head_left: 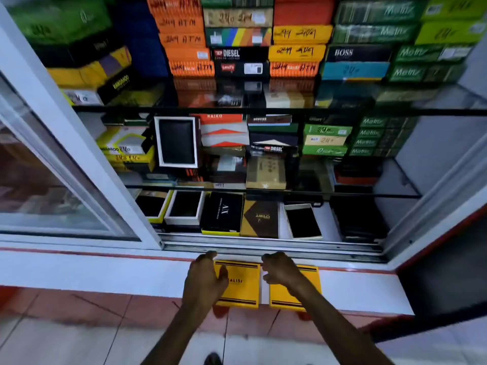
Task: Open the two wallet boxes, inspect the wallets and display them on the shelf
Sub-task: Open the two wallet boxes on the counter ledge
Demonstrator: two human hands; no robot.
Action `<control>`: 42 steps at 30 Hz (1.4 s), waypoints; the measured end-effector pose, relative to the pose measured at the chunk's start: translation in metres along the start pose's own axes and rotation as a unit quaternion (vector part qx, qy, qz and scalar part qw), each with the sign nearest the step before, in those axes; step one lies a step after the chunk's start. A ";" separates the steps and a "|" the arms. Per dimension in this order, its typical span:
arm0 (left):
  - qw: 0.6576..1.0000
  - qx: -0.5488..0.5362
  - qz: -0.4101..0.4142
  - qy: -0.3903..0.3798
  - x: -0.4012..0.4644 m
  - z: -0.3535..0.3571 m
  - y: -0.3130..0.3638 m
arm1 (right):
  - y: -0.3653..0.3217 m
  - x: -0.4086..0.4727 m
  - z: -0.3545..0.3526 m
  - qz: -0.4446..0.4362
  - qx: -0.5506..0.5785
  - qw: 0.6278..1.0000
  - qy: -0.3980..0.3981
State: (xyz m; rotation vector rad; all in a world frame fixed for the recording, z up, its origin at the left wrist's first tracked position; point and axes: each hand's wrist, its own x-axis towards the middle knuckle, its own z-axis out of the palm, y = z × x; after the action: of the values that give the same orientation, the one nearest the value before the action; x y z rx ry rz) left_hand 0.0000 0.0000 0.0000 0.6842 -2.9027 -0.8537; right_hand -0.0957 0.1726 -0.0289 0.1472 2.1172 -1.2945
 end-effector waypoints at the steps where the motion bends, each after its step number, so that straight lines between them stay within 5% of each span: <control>1: 0.999 0.014 -0.012 -0.037 0.001 0.007 -0.003 | 0.001 0.001 0.006 0.011 -0.009 1.000 -0.009; 5: 0.988 -0.012 -0.054 -0.144 -0.001 0.023 -0.002 | -0.003 0.003 0.020 0.047 -0.038 0.998 -0.017; 8: 0.985 -0.024 -0.073 -0.156 0.002 0.034 -0.008 | -0.005 0.010 0.022 0.059 -0.024 0.998 -0.009; 13: 0.986 0.005 -0.099 -0.135 0.002 0.050 -0.009 | -0.009 0.016 0.017 0.150 0.188 0.965 -0.101; 21: 0.986 0.065 -0.135 -0.077 -0.006 0.064 0.011 | 0.000 0.021 0.013 0.167 0.208 0.958 -0.102; 25: 0.982 -0.097 -0.140 -0.087 0.004 0.050 -0.002 | 0.004 0.019 0.018 0.115 0.151 0.980 -0.061; 28: 0.932 -0.311 -0.158 -0.102 0.009 0.021 -0.020 | 0.007 0.020 0.024 0.032 -0.111 0.993 -0.006; 30: 0.873 -0.441 -0.185 -0.099 0.008 0.003 -0.030 | 0.010 0.019 0.028 -0.024 -0.172 0.982 0.072; 33: 0.802 -0.554 -0.213 -0.061 0.006 -0.012 -0.050 | 0.017 0.020 0.030 -0.075 -0.125 0.976 0.161; 38: 0.731 -0.637 -0.244 0.019 0.000 -0.008 -0.079 | 0.032 0.025 0.008 -0.074 -0.034 0.982 0.171; 42: 0.722 -0.644 -0.248 0.047 -0.010 0.013 -0.072 | 0.029 0.015 -0.005 -0.075 -0.020 0.983 0.166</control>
State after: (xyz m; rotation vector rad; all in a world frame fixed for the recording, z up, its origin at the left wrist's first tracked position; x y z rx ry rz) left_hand 0.0359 -0.0435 -0.0476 1.1372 -1.2859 -2.3086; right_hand -0.0984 0.1878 -0.0579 0.2031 2.4757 -1.3913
